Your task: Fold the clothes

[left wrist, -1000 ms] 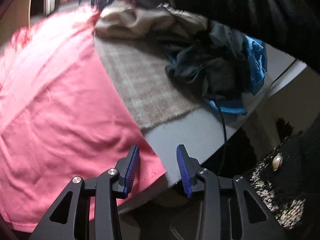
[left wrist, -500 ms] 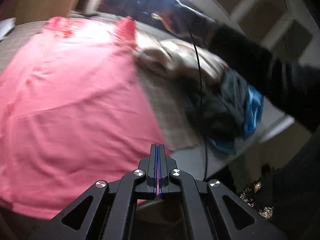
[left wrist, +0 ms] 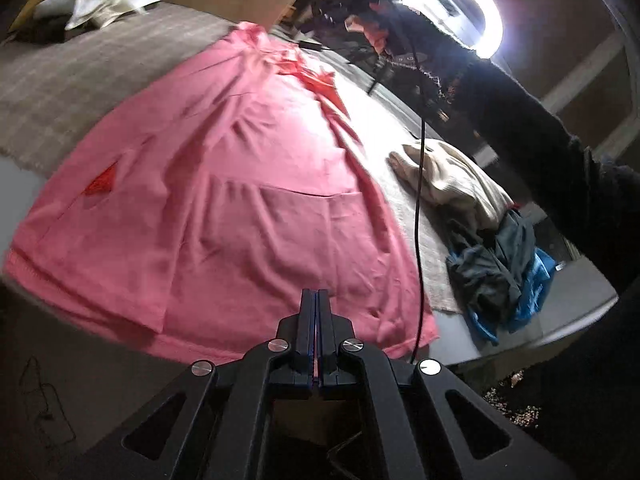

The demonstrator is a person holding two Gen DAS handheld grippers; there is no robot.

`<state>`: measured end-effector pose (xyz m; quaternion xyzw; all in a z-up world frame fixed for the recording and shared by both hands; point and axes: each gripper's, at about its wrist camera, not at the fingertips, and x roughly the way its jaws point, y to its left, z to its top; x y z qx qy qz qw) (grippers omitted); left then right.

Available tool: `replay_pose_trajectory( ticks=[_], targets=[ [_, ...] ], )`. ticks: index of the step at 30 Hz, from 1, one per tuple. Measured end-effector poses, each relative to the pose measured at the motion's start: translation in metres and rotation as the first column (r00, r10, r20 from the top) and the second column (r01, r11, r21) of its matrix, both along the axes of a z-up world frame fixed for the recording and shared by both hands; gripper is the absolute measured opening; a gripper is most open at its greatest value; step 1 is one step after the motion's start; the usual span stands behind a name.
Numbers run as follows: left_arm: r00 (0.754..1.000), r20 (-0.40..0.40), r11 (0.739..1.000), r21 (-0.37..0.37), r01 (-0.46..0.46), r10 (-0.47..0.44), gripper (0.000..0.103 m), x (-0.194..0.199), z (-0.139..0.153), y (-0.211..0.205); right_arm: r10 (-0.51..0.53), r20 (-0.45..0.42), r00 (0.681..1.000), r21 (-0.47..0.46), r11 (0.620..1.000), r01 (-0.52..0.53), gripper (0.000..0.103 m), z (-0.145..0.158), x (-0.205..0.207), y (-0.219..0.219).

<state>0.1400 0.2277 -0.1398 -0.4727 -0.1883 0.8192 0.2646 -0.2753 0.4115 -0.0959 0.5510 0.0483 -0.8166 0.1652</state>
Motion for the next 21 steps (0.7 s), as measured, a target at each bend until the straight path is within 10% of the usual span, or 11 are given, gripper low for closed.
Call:
replay_pose_trajectory(
  ticks=[5, 15, 21],
  targets=[
    [0.986, -0.045, 0.987, -0.015, 0.157, -0.158, 0.000, 0.000, 0.012, 0.032, -0.036, -0.004, 0.999, -0.059, 0.998, 0.035, 0.017, 0.030, 0.094, 0.070],
    [0.955, -0.054, 0.955, -0.056, 0.290, -0.293, 0.000, -0.005, 0.022, 0.036, -0.225, 0.116, 0.968, -0.102, 0.966, 0.237, 0.017, -0.065, 0.410, 0.117],
    [0.957, -0.087, 0.956, -0.122, 0.265, -0.277, 0.000, -0.002, 0.033, 0.015, -0.272, 0.123, 0.954, -0.139, 0.947, 0.288, 0.022, -0.086, 0.454, 0.089]
  ],
)
